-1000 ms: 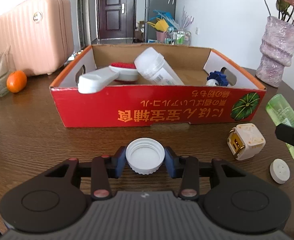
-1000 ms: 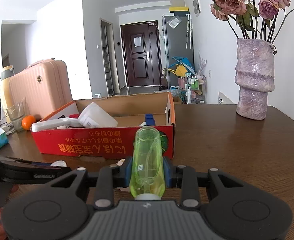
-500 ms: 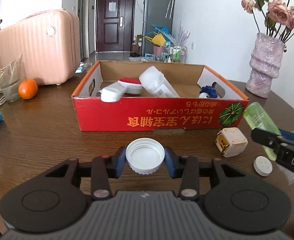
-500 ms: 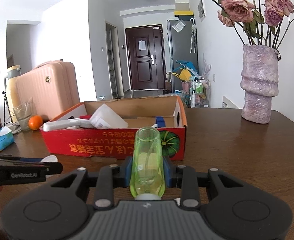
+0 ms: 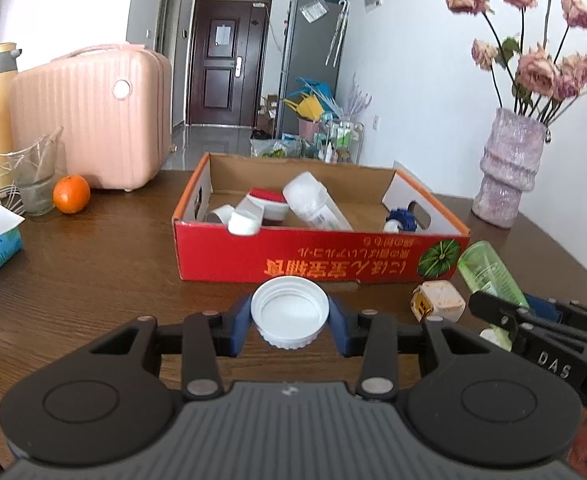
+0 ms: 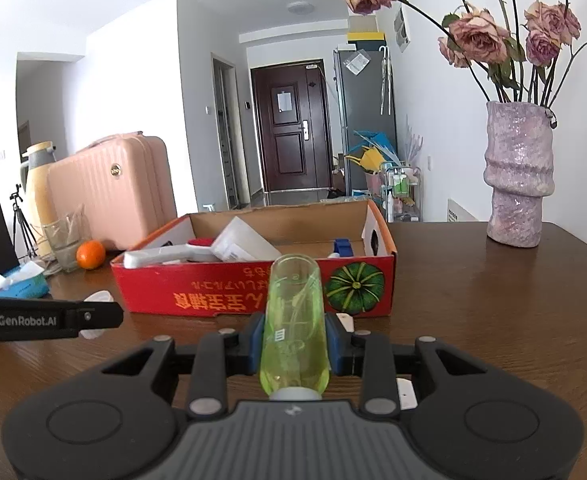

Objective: Organize rigid objects
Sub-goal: 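Carry the white cap and green spray bottle over the cardboard box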

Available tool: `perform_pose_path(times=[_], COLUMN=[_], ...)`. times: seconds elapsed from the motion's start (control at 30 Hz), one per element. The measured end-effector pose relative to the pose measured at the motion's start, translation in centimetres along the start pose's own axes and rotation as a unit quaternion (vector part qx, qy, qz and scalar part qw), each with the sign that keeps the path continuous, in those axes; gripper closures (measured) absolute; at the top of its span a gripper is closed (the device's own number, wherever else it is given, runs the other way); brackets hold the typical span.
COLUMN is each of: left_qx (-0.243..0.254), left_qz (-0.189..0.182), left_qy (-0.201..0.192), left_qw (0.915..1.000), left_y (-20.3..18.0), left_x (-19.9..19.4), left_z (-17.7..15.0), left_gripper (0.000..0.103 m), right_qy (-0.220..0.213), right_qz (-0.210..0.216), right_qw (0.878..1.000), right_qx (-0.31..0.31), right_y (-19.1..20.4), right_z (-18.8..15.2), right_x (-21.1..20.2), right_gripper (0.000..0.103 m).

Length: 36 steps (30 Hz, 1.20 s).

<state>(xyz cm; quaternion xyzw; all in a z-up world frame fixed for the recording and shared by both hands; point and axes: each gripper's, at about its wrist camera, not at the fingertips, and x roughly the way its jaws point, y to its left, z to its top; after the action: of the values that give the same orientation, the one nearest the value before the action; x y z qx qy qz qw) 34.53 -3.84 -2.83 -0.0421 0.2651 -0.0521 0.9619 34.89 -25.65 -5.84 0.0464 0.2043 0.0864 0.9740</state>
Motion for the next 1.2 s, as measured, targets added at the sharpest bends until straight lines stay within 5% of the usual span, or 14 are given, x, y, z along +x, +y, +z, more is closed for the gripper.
perform_pose_path(times=[0.43, 1.2], left_qx=[-0.004, -0.018], left_qz=[0.0, 0.007], left_qy=[-0.033, -0.043], left_qw=[0.9994, 0.9989], left_y=[0.4, 1.3], left_x=[-1.6, 2.3], left_z=[1.8, 5.2], left_gripper=[0.061, 0.061], right_qy=[-0.014, -0.027], right_qz=[0.008, 0.01], right_qw=[1.0, 1.0], right_qx=[0.004, 0.007], right_y=[2.4, 3.3], right_z=[1.2, 4.3], right_x=[0.2, 4.5], right_gripper=[0.073, 0.073])
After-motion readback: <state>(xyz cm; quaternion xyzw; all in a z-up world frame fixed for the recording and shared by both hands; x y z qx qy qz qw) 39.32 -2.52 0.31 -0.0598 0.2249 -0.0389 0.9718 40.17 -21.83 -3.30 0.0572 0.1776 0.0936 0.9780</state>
